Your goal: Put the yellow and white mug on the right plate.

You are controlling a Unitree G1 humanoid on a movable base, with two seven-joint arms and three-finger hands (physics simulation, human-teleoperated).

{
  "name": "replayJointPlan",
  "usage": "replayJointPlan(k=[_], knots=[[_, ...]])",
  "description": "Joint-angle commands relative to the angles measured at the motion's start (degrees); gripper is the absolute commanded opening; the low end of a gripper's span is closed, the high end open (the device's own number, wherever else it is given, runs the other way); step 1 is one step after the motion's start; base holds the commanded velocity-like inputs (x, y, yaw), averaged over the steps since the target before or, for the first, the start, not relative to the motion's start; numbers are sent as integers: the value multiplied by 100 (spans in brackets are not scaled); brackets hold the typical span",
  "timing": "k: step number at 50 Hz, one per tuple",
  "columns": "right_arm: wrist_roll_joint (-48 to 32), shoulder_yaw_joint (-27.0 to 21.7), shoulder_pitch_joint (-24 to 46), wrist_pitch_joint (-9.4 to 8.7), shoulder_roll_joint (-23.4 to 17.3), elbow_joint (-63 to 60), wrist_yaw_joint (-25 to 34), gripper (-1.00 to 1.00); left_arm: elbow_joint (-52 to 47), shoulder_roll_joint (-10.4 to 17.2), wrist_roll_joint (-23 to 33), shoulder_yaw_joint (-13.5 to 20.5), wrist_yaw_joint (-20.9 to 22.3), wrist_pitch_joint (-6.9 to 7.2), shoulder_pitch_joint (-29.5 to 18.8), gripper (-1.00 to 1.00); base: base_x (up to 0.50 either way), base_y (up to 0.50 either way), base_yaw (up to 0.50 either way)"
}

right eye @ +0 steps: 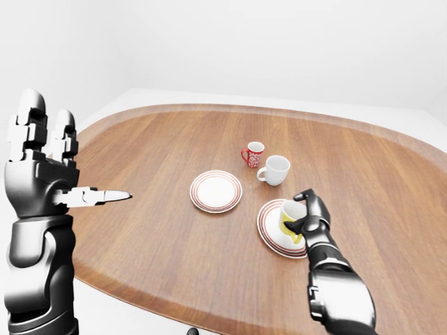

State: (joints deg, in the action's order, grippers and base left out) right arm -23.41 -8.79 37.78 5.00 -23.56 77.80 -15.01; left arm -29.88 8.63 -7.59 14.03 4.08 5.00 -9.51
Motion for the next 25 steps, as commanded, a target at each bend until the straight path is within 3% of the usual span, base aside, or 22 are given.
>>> replayJointPlan(k=[1,25], knots=[[-173,-19,40,0,30,-5,-80,-100,5,-10,6,-5,4,0,18,100,0,0,0],[-201,-10,74,0,63,-6,-13,-100,-10,-10,12,-9,10,0,14,100,0,0,0]])
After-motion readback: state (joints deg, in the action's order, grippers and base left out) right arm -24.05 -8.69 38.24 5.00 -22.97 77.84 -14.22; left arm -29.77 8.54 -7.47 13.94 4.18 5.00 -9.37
